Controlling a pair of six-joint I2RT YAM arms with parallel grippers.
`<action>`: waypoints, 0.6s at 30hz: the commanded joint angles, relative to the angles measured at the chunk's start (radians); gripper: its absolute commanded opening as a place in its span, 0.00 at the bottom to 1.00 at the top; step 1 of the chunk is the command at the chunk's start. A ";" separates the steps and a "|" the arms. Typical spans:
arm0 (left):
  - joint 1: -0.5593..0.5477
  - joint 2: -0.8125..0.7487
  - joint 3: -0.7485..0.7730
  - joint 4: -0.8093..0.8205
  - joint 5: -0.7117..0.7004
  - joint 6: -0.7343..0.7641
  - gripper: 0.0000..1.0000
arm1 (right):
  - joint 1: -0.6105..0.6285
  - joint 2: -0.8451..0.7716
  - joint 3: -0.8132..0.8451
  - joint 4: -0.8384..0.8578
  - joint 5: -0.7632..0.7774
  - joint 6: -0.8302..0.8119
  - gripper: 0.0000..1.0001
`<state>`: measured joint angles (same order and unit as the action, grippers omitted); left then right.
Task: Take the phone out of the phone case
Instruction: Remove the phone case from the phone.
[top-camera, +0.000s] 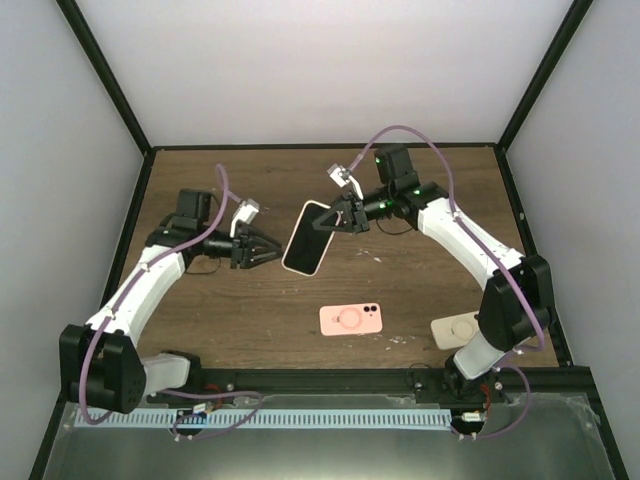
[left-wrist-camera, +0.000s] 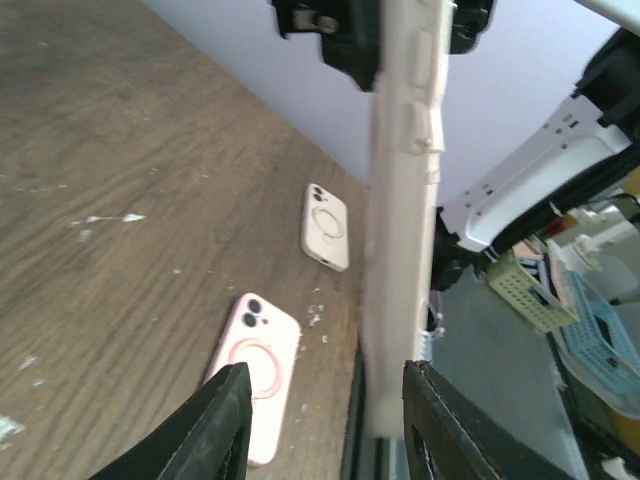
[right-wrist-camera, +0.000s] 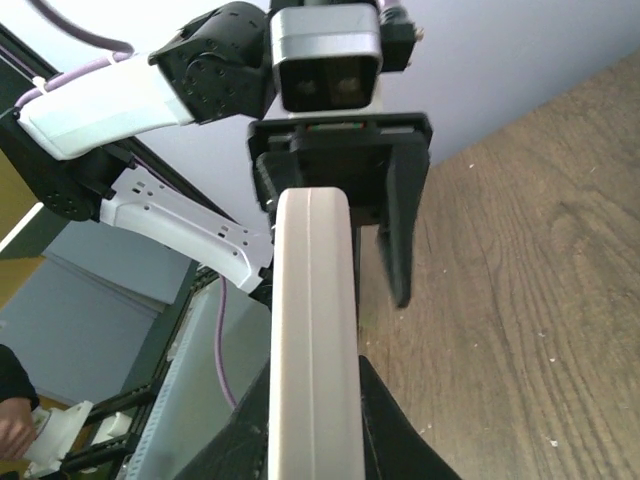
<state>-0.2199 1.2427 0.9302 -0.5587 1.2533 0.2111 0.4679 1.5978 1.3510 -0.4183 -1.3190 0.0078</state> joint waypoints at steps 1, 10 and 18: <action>0.085 -0.001 0.024 -0.108 0.034 0.117 0.44 | 0.005 -0.013 0.070 -0.023 -0.063 -0.008 0.01; 0.075 -0.036 0.001 -0.183 0.030 0.212 0.50 | 0.004 -0.009 0.082 -0.014 -0.031 0.013 0.01; 0.005 -0.049 -0.013 -0.082 -0.042 0.118 0.48 | 0.005 -0.007 0.077 -0.010 -0.023 0.019 0.01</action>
<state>-0.1944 1.2030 0.9279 -0.6956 1.2301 0.3542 0.4683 1.5978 1.3773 -0.4408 -1.3144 0.0166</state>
